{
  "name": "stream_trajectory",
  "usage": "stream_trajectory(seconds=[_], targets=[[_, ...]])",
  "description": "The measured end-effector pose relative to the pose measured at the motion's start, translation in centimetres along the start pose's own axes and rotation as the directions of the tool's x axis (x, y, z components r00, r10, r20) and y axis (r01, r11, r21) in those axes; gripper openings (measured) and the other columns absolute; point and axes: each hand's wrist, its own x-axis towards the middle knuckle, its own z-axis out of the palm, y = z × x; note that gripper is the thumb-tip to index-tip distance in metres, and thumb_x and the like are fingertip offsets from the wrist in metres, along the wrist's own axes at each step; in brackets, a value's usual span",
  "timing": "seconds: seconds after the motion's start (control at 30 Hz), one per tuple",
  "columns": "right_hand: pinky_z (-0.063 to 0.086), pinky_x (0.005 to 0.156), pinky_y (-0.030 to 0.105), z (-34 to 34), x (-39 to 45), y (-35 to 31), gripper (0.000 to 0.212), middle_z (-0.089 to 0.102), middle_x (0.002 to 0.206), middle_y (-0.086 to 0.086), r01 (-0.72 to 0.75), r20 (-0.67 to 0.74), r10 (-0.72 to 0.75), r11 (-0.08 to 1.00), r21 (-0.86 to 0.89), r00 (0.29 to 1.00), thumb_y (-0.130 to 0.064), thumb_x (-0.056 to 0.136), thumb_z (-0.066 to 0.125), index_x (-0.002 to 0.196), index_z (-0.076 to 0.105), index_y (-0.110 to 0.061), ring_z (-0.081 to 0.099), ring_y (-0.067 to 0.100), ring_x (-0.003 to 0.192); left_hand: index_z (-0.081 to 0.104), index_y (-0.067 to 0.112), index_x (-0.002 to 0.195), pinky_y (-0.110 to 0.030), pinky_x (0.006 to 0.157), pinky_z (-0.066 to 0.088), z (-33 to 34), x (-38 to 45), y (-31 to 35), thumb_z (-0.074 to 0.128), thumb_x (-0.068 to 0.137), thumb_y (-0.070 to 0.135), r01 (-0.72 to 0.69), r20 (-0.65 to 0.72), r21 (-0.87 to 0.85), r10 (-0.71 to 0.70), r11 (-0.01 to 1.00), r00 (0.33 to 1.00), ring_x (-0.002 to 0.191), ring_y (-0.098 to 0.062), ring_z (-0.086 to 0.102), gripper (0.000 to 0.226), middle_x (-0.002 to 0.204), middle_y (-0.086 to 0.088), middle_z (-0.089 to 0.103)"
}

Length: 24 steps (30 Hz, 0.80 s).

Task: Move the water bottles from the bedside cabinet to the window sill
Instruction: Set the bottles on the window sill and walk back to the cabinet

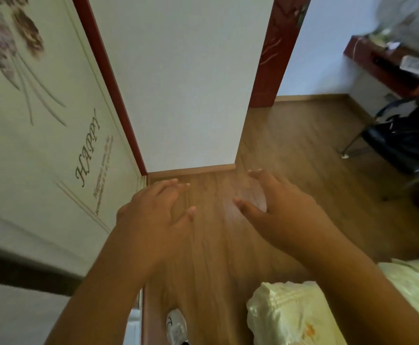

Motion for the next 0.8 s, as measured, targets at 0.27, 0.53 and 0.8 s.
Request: stream_trajectory(seconds=[0.27, 0.53, 0.8], targets=[[0.044, 0.110, 0.047, 0.5, 5.9, -3.2, 0.070, 0.038, 0.158, -0.013, -0.129, -0.065, 0.131, 0.991, 0.024, 0.989, -0.076, 0.091, 0.038, 0.150, 0.030, -0.040, 0.048, 0.015, 0.137, 0.034, 0.039, 0.152, -0.047, 0.119, 0.029, -3.3, 9.1, -2.1, 0.034, 0.090, 0.067, -0.081, 0.067, 0.020, 0.080, 0.997, 0.995, 0.147, -0.014, 0.029, 0.067, 0.160, 0.015, 0.030], [0.043, 0.110, 0.049, 1.4, 10.4, -4.0, 0.068, 0.038, 0.157, -0.012, -0.172, -0.062, 0.176, 0.983, 0.062, 0.982, -0.075, 0.092, 0.036, 0.149, 0.031, -0.038, 0.045, 0.015, 0.139, 0.036, 0.041, 0.150, -0.048, 0.118, 0.030, -4.2, 14.9, -3.4, 0.036, 0.090, 0.067, -0.121, 0.128, 0.031, 0.117, 0.992, 0.985, 0.146, -0.015, 0.031, 0.065, 0.159, 0.015, 0.032], [0.043, 0.111, 0.050, 0.9, 19.0, -2.9, 0.070, 0.037, 0.158, -0.013, -0.141, -0.047, 0.147, 0.984, 0.106, 0.988, -0.074, 0.092, 0.039, 0.151, 0.031, -0.037, 0.047, 0.015, 0.138, 0.040, 0.043, 0.147, -0.047, 0.115, 0.029, -4.7, 21.4, -3.7, 0.044, 0.095, 0.061, -0.088, 0.076, 0.084, 0.081, 0.993, 0.994, 0.144, -0.012, 0.032, 0.055, 0.157, 0.017, 0.035]])
